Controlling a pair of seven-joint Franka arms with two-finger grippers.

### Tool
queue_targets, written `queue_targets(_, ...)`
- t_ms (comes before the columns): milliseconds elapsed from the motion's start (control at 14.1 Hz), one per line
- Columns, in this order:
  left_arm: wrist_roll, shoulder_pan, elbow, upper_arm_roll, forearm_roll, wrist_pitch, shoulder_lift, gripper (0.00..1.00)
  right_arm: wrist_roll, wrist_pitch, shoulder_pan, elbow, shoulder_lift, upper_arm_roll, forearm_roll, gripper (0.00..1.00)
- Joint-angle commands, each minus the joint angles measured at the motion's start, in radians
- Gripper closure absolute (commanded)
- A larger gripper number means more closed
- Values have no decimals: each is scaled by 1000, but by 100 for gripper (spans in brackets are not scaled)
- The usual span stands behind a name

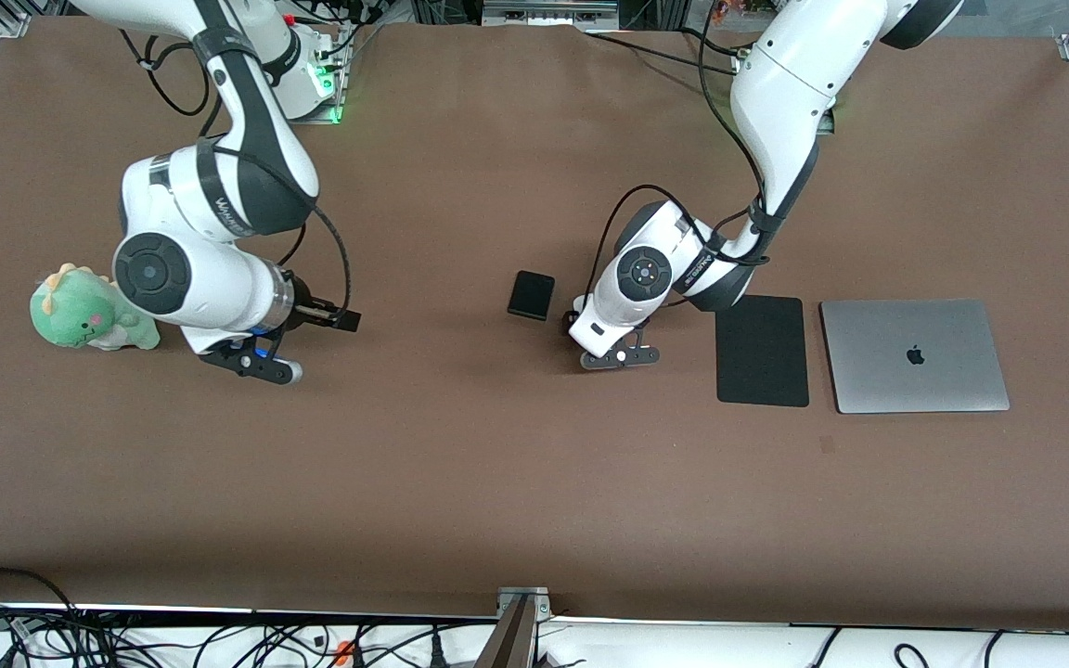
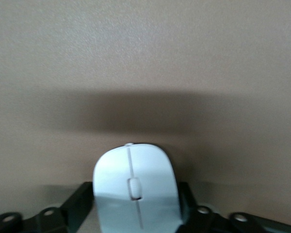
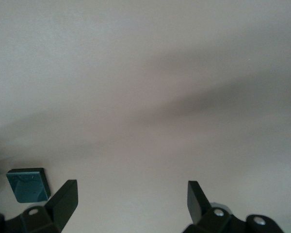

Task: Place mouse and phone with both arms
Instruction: 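Grasp the white mouse with the left gripper while the right gripper nears the phone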

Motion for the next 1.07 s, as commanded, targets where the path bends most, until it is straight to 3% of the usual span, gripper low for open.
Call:
queue_targets(0, -21, -2, 15, 4, 21, -5, 2, 77, 81, 41, 42, -2, 15, -5, 13, 0)
queue_targets(213, -13, 32, 29, 7, 21, -108, -44, 78, 159, 83, 94, -2, 24, -5, 13, 0)
queue_targets(569, 34, 174, 35, 13, 24, -328, -159, 75, 266, 156, 169, -2, 47, -6, 12, 0)
queue_targets(782, 306, 291, 70, 18, 51, -429, -165, 75, 294, 202, 220, -2, 59, -6, 13, 0)
queue_targets(995, 566, 407, 74, 18, 125, -436, -156, 73, 340, 273, 298, -2, 84, -6, 15, 0)
